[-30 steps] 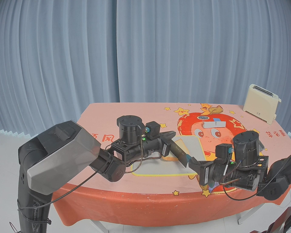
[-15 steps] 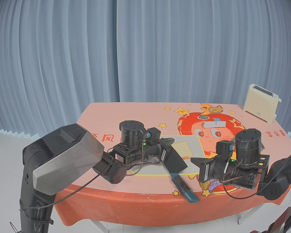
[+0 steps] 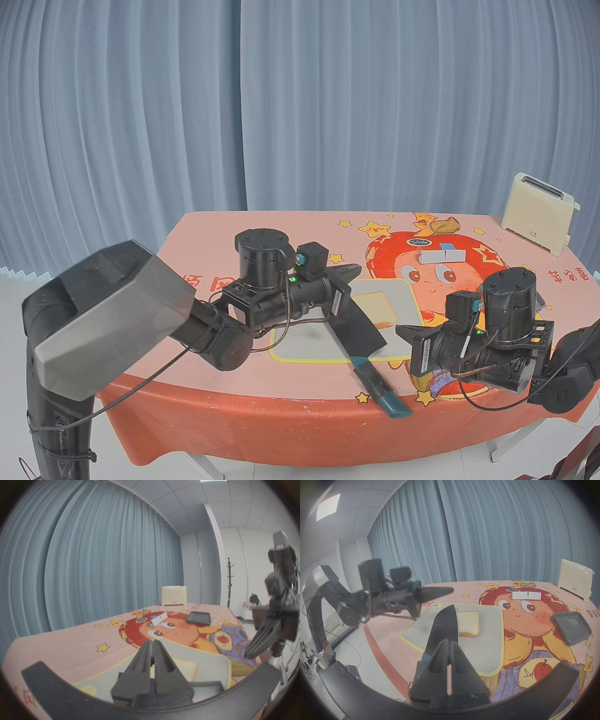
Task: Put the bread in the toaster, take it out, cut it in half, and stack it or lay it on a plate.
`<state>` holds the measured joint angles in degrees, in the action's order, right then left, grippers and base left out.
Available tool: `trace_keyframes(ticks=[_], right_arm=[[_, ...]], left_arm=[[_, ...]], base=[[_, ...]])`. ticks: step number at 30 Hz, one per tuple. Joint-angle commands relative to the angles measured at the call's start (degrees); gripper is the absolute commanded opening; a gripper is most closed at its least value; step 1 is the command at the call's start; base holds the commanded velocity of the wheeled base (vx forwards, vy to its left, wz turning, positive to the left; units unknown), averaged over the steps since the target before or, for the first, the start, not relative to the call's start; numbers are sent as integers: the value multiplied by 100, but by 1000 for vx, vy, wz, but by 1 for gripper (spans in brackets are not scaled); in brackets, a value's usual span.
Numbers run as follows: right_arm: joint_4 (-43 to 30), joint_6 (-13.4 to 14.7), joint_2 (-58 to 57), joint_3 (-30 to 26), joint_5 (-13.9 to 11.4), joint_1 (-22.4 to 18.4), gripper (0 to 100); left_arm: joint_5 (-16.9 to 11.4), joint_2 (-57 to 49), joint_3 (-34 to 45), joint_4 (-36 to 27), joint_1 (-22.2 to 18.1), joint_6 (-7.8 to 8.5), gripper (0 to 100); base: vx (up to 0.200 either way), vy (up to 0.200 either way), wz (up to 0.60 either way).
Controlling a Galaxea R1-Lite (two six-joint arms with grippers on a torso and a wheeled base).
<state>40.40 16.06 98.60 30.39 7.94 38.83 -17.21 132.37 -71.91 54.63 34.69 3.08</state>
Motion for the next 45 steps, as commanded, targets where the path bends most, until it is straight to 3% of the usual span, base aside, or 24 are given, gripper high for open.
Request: trace_keyframes(ticks=[1,3,4,7,9,10,14,20,26,32,36,37,45], right_arm=[[21,-32,-7,-77,217,72,0],[21,-32,-34,-112,287,116,0],[29,-32,-69,-139,340,160,100],[3,-32,-297,-139,384,301,100],[-32,-32,-350,-121,375,345,100],[-217,-50,-429,-24,375,582,100],[-1043,-103,-324,266,375,969,100],[-1403,-120,151,310,393,1189,100],[-1465,-261,546,573,419,1197,100],[-1491,-287,678,687,736,1180,100],[-1491,-287,705,670,744,1153,100],[-1491,-287,713,670,744,1153,0],[-1482,-278,801,608,753,1153,0]], left_arm=[[-1,-1450,863,-13,-200,-89,0],[-10,-2066,1496,13,-420,-141,0],[-10,-2400,1883,31,-551,-194,0],[-19,-3235,2823,57,-965,-352,0],[-19,-3393,2981,57,-1070,-370,0],[-28,-3929,3517,57,-1448,-484,0],[-1,-4430,3711,57,-1861,-748,0],[-45,-4421,3799,66,-2459,-704,0],[-72,-4465,3763,66,-2485,-704,0],[-72,-4474,3763,75,-2485,-704,0],[-72,-4474,3772,75,-2485,-695,0],[-72,-4474,3772,75,-2485,-695,0],[-80,-4474,3728,75,-2494,-695,0]], base=[[0,0,0],[0,0,0],[0,0,0],[0,0,0],[0,0,0],[0,0,0],[0,0,0],[0,0,0],[0,0,0],[0,0,0],[0,0,0],[0,0,0],[0,0,0]])
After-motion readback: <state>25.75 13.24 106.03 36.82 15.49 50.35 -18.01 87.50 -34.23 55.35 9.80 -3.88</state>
